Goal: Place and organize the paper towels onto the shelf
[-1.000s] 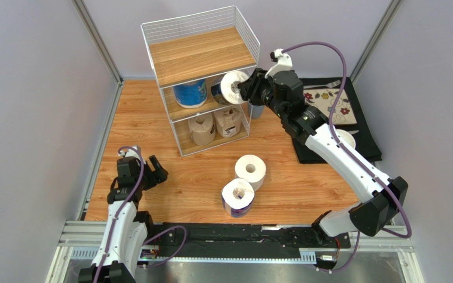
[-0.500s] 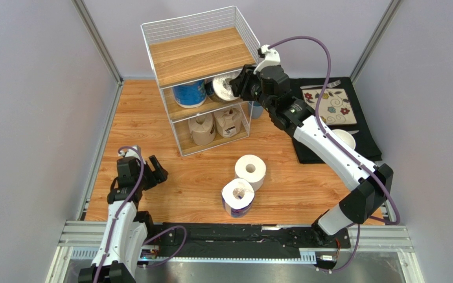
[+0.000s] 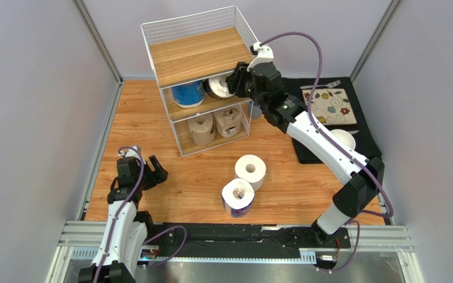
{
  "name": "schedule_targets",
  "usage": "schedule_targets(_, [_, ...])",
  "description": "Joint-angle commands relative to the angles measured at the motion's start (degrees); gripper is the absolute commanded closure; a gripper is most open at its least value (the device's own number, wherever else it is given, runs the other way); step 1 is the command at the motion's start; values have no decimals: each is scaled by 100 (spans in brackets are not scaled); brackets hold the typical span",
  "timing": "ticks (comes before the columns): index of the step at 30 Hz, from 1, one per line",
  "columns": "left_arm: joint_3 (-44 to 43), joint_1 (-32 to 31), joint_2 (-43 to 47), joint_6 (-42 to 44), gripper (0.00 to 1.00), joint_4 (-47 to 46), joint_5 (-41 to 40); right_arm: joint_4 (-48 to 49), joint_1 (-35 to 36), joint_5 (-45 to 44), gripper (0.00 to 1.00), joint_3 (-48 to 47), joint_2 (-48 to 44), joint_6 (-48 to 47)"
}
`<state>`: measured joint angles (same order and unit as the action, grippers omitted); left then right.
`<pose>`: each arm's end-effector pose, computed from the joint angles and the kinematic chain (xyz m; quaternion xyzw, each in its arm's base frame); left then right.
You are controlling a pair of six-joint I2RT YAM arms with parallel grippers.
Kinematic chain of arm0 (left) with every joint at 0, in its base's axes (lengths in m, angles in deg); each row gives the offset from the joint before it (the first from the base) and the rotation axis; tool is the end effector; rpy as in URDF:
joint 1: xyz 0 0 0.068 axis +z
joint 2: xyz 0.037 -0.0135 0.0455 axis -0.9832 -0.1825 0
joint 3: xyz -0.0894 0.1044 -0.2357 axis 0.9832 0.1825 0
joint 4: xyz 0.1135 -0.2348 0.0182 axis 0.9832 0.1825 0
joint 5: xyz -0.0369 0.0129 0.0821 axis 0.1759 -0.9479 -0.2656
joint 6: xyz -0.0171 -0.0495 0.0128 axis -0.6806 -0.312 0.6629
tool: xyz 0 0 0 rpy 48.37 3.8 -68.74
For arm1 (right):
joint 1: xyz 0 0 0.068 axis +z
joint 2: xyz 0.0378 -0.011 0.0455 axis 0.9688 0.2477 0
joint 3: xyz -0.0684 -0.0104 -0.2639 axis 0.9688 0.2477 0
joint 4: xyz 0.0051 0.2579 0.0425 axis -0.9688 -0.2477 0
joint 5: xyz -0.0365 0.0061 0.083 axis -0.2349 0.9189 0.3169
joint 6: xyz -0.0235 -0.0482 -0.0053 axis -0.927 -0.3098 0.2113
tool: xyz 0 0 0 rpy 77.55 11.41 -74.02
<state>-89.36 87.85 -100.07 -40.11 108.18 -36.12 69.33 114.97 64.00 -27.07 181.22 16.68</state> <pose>0.1368 0.0135 0.1669 -0.2250 0.8904 -0.1370 0.3713 0.2995 0.2348 0.4224 -0.0341 0.7815 0.2468 0.5719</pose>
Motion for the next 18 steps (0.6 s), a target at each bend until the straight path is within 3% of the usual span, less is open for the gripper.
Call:
schedule_targets(1, [28,34,12,-29,14,-94,37,338,86,-67,64,-300,-103,-46])
schedule_targets(18, [19,34,30,-29,14,-103,37,320,94,-190,63,52,-508,-116])
